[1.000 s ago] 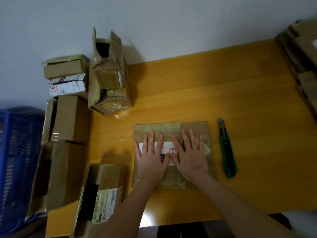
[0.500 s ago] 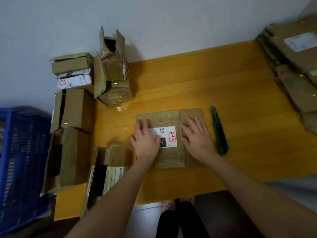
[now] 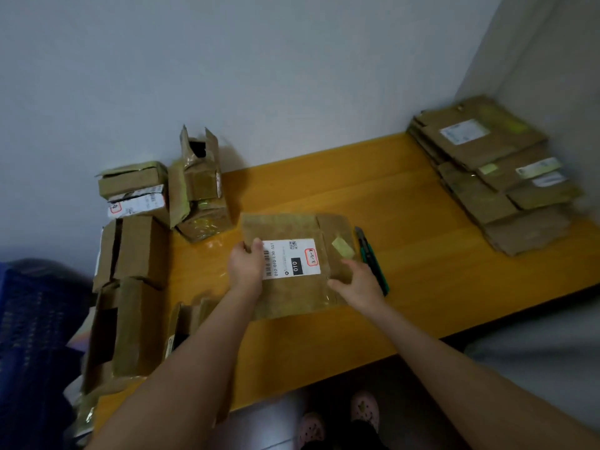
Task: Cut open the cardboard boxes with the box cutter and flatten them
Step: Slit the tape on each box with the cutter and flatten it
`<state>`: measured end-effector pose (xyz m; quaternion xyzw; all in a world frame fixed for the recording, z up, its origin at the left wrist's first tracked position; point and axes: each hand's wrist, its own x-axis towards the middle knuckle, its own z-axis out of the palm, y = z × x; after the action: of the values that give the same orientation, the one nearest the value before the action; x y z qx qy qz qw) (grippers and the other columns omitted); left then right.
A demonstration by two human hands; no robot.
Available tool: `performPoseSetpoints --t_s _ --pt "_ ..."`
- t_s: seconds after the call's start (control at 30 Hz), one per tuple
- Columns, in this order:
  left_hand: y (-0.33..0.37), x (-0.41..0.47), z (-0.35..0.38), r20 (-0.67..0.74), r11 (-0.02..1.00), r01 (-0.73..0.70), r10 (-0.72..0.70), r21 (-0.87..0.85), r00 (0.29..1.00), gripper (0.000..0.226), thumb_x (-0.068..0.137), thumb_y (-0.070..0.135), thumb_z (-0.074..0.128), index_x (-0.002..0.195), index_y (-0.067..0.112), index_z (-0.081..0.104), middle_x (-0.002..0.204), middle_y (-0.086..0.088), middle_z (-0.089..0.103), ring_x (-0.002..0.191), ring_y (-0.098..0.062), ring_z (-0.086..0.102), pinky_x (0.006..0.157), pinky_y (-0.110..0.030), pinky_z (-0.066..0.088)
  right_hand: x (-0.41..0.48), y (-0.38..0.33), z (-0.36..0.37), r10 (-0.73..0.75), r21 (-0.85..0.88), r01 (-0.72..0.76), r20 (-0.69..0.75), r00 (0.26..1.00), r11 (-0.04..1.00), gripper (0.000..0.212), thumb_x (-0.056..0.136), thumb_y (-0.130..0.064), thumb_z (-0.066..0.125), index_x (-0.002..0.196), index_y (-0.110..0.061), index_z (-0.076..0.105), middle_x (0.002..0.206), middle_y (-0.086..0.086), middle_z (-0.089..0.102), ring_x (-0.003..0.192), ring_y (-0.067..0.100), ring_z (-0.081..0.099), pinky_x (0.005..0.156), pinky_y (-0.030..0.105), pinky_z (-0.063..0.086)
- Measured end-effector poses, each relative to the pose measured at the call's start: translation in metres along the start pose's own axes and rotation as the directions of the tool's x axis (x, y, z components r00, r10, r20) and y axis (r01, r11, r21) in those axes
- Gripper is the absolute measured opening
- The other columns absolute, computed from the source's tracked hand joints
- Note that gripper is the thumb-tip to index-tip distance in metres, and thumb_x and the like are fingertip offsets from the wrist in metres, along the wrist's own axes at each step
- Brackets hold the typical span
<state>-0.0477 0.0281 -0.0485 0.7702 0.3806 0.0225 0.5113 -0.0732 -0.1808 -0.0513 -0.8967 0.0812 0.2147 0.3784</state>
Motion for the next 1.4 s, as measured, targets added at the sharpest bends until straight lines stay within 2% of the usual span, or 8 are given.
performPoseSetpoints --t_s 0.17,0.3,0.63,0.7,0.83,0.97,1.1,1.4 --pt "0.055 -0.001 0.007 -0.047 0.994 -0.07 0.066 -0.086 0.997 0.034 0.103 0.038 0.039 0.098 0.01 0.057 0.081 -0.004 0.06 0.073 -0.02 0.058 0.067 -0.034 0.047 0.013 -0.015 -0.06 0.002 0.07 0.012 -0.206 0.979 0.997 0.086 0.079 -0.047 0.073 0.148 -0.021 0.028 0.144 0.005 0.034 0.132 0.025 0.038 0.107 0.045 0.039" --pt "0.088 -0.01 0.042 -0.03 0.988 -0.068 0.065 -0.136 0.997 0.04 0.103 0.04 0.035 0.096 0.007 0.056 0.078 -0.007 0.058 0.069 -0.022 0.056 0.063 -0.034 0.045 0.033 -0.015 -0.117 0.008 0.218 0.036 -0.196 0.981 0.975 0.105 0.064 -0.058 0.077 0.148 -0.023 0.025 0.142 0.002 0.039 0.13 0.026 0.042 0.103 0.05 0.042" --pt "0.174 -0.077 0.209 0.211 0.966 0.17 -0.128 -0.196 0.969 0.023 0.098 0.02 0.047 0.115 0.004 0.052 0.084 -0.008 0.059 0.068 -0.022 0.057 0.058 -0.03 0.045 0.107 0.075 -0.287 0.081 0.213 -0.02 -0.285 0.955 0.977 0.107 0.071 -0.041 0.082 0.152 -0.024 0.014 0.15 0.012 0.027 0.135 0.033 0.036 0.106 0.046 0.035" --pt "0.185 -0.102 0.243 0.278 0.961 0.214 -0.16 -0.176 0.947 0.02 0.097 0.013 0.051 0.117 0.008 0.051 0.086 -0.008 0.06 0.071 -0.021 0.057 0.065 -0.034 0.048 0.121 0.099 -0.324 0.078 0.17 -0.028 -0.297 0.952 0.985 0.108 0.07 -0.041 0.083 0.152 -0.025 0.014 0.152 0.013 0.025 0.137 0.034 0.033 0.108 0.048 0.033" --pt "0.206 -0.135 0.309 0.389 0.954 0.221 -0.129 -0.202 0.912 0.043 0.092 0.0 0.06 0.127 0.02 0.045 0.096 -0.009 0.063 0.09 -0.028 0.061 0.086 -0.049 0.052 0.146 0.139 -0.396 0.051 -0.013 -0.061 -0.385 0.921 0.998 0.101 0.072 -0.051 0.077 0.15 -0.027 0.018 0.143 0.013 0.033 0.131 0.033 0.037 0.104 0.047 0.036" --pt "0.239 -0.149 0.377 0.359 0.919 0.215 -0.088 -0.332 0.929 0.042 0.093 -0.001 0.058 0.131 0.015 0.046 0.095 -0.008 0.064 0.086 -0.026 0.063 0.078 -0.046 0.056 0.163 0.163 -0.436 -0.105 -0.279 -0.043 -0.495 0.862 0.959 0.082 0.084 -0.049 0.064 0.149 -0.026 0.02 0.146 0.013 0.029 0.134 0.032 0.03 0.11 0.044 0.029" --pt "0.265 -0.156 0.44 0.342 0.913 0.216 -0.092 -0.347 0.935 0.05 0.094 -0.001 0.058 0.138 0.017 0.043 0.118 -0.015 0.064 0.1 -0.029 0.065 0.081 -0.043 0.057 0.17 0.184 -0.436 -0.167 -0.376 -0.002 -0.418 0.893 0.927 0.076 0.089 -0.046 0.059 0.15 -0.026 0.019 0.153 0.013 0.019 0.143 0.032 0.018 0.116 0.044 0.021" --pt "0.258 -0.173 0.485 0.485 0.999 0.05 -0.045 0.002 0.873 0.044 0.091 -0.005 0.047 0.132 0.006 0.054 0.132 -0.014 0.059 0.12 -0.029 0.056 0.099 -0.04 0.049 0.174 0.209 -0.409 -0.13 -0.426 0.004 -0.266 0.955 0.904 0.076 0.09 -0.042 0.058 0.15 -0.025 0.015 0.155 0.013 0.01 0.145 0.034 0.008 0.118 0.047 0.018"
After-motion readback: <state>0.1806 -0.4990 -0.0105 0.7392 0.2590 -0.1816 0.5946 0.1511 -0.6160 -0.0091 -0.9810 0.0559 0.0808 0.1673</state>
